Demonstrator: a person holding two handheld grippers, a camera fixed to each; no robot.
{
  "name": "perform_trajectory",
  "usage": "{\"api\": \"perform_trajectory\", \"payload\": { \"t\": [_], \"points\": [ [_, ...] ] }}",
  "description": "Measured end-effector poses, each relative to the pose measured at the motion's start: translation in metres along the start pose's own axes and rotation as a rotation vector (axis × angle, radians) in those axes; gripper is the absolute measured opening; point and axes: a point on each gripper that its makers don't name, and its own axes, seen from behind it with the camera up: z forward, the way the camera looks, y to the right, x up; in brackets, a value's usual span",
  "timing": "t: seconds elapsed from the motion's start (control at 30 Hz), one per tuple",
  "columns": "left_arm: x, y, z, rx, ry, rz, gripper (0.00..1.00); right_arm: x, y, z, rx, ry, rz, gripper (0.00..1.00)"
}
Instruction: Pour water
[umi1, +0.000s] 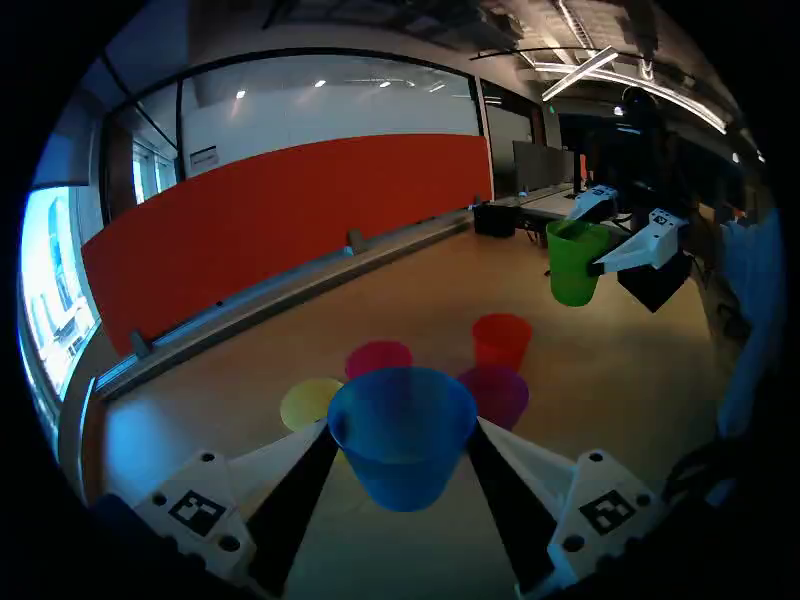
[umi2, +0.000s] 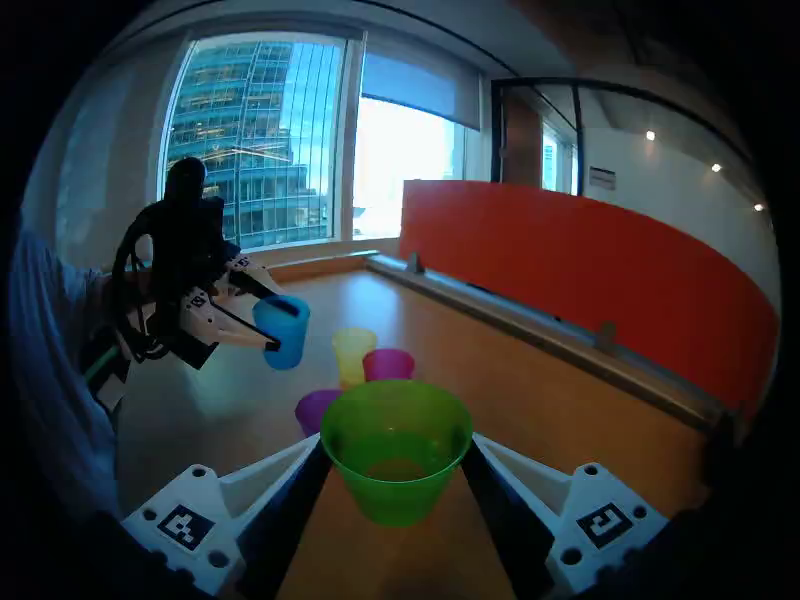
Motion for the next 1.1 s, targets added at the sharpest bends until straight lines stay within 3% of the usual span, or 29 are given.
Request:
{"api": "perform_trajectory", "payload": {
  "t": [0.67,1.1],
  "points": [
    [-0.057,0.004,0.029,-0.029,-0.119,0.001,0.87,-0.045,0.010,0.010,0.006,-0.098,0.027,0.90],
    [-0.072,0.007,0.037,-0.039,-0.149,0.000,0.87,-0.051,0.007,0.014,0.009,-0.116,0.025,0.90]
  ]
}}
